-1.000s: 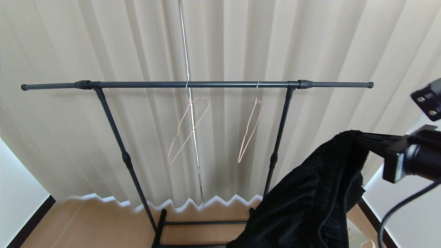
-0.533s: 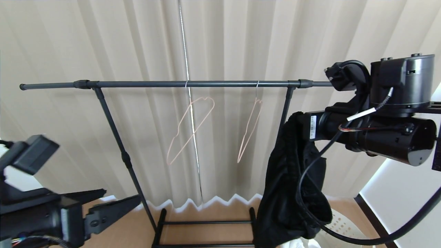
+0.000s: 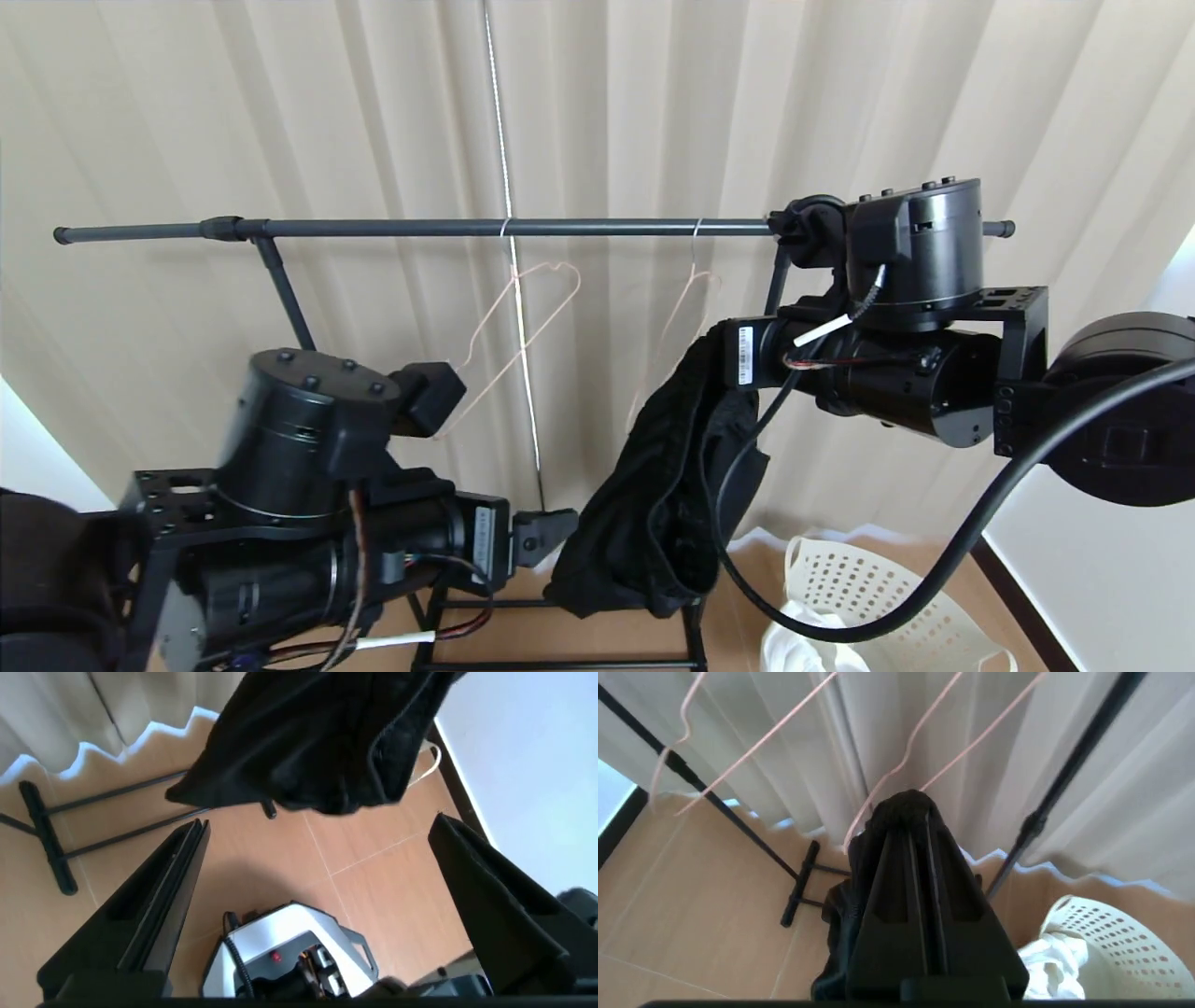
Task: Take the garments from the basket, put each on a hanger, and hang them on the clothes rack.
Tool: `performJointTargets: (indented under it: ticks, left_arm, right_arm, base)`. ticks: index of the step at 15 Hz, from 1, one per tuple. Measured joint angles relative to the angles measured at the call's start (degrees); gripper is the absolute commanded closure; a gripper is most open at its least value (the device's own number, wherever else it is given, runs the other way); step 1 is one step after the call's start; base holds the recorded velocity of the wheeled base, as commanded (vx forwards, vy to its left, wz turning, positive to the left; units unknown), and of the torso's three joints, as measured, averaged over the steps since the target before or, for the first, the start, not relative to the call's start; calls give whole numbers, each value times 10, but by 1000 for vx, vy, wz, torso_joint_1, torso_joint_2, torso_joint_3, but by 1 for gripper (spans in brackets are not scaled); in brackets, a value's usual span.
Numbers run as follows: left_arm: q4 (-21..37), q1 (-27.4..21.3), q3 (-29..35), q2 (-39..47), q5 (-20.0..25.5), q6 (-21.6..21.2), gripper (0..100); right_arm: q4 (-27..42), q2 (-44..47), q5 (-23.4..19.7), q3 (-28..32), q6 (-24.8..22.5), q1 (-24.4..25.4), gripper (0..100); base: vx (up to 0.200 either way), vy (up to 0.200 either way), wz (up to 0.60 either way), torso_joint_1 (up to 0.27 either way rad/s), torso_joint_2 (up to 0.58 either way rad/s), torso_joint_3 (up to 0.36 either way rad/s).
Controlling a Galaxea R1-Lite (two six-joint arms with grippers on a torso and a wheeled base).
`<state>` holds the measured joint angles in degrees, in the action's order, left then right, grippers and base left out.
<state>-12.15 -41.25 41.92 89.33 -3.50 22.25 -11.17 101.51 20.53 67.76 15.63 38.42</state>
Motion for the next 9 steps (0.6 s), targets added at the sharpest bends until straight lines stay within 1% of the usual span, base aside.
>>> performJointTargets:
  ticks: [2,5,8,9]
  left_arm:
    - [-14,-15,41,56,-26,25,0]
    - [-18,-38,102,122,-34,49,0]
    - [-19,-55,137,167,-35,53,0]
    - [-19,-58,145,179,-37,53,0]
  right_arm:
    - [3,14,0,27,17,21,100]
    - [4,22,1,43,26,49,100]
    - [5,22,3,45,28,67,100]
    - [5,22,17,45,30,69,100]
  base:
    - [0,0,0,0,0,0]
    - [0,0,0,0,0,0]
    - [0,0,0,0,0,0]
    - [0,0,0,0,0,0]
